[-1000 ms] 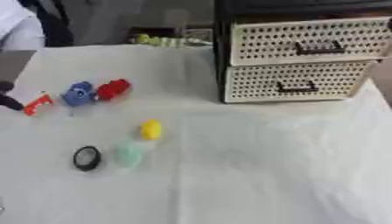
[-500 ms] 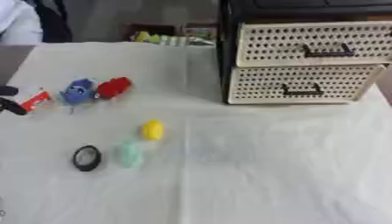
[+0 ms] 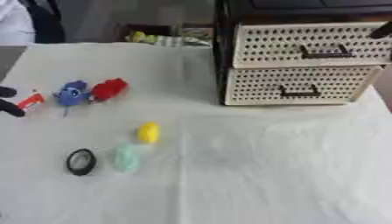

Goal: Pick up objects from table and place into drawer.

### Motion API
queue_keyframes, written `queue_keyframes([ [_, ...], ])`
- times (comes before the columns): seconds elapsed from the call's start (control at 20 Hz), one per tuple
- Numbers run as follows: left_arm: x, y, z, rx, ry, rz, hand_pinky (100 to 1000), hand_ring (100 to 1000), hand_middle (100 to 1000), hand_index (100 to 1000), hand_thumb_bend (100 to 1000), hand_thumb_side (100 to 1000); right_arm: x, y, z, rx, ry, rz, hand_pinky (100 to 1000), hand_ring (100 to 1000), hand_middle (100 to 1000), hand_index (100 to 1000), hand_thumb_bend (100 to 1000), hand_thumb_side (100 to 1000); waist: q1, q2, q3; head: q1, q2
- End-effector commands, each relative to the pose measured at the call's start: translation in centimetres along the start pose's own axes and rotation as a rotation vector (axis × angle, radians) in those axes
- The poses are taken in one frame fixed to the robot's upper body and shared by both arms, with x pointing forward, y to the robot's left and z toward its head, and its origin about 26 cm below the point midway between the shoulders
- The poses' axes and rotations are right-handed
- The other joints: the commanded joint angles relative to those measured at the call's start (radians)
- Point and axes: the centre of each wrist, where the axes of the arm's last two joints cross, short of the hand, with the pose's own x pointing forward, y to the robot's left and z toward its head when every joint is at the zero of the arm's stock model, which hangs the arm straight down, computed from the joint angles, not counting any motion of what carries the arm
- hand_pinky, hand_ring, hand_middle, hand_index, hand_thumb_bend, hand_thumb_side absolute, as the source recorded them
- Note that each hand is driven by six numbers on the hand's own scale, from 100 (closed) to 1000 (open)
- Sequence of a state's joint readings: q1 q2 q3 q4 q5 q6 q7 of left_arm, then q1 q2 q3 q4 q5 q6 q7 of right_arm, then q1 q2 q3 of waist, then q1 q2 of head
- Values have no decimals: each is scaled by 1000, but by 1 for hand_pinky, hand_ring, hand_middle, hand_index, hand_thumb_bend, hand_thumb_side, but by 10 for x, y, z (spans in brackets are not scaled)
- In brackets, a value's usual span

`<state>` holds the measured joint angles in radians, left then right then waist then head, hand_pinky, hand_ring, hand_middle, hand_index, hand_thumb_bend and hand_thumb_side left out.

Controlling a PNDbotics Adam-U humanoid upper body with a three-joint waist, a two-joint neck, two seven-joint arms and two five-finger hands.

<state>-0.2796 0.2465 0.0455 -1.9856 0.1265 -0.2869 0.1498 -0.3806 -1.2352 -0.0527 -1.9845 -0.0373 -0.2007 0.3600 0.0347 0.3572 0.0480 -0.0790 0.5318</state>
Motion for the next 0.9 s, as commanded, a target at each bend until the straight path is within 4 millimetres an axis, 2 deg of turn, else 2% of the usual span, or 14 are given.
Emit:
queue_keyframes([
  [0.05, 6, 1, -6, -19, -36, -15, 415, 579, 616, 780, 100, 883, 12, -21, -3, 95, -16, 78, 362, 391, 363, 814, 146, 1000, -1, -17, -3, -12, -22],
  [0.25, 6, 0, -6, -25, -33, -10, 414, 579, 616, 780, 100, 885, 19, -35, -7, 153, -27, 113, 241, 299, 254, 812, 165, 1000, 0, -18, -4, -16, -24],
  [0.4, 5, 0, -5, -30, -29, -10, 414, 579, 616, 781, 100, 886, 23, -42, -10, 197, -21, 131, 188, 256, 212, 806, 172, 995, 0, -20, -5, -15, -21],
  [0.5, 5, 0, -5, -34, -28, -9, 415, 579, 616, 781, 100, 884, 23, -45, -12, 223, -17, 137, 100, 173, 141, 801, 193, 1000, -2, -23, -5, -14, -20],
  [0.55, 5, 0, -5, -35, -27, -8, 415, 580, 617, 781, 100, 884, 22, -46, -12, 238, -15, 138, 100, 124, 100, 804, 213, 1000, -3, -24, -5, -13, -20],
  [0.6, 5, 0, -5, -37, -27, -7, 415, 580, 617, 781, 100, 884, 21, -48, -13, 253, -14, 138, 100, 116, 100, 805, 218, 1000, -3, -26, -4, -12, -20],
  [0.7, 5, 0, -5, -39, -25, -6, 415, 580, 617, 781, 100, 884, 18, -50, -15, 281, -15, 135, 100, 100, 100, 821, 322, 1000, -5, -29, -4, -11, -20],
  [0.75, 5, 0, -5, -40, -24, -5, 415, 580, 617, 781, 100, 883, 16, -50, -16, 298, -18, 132, 100, 100, 100, 844, 451, 988, -5, -30, -3, -11, -20],
  [0.8, 5, 0, -5, -40, -24, -4, 415, 580, 617, 781, 100, 883, 14, -51, -16, 315, -23, 129, 100, 100, 100, 850, 478, 984, -5, -31, -2, -11, -19],
  [0.9, 5, 0, -5, -41, -23, -3, 416, 580, 617, 782, 100, 885, 10, -53, -18, 343, -32, 118, 100, 100, 100, 875, 634, 953, -7, -32, -2, -11, -19],
])
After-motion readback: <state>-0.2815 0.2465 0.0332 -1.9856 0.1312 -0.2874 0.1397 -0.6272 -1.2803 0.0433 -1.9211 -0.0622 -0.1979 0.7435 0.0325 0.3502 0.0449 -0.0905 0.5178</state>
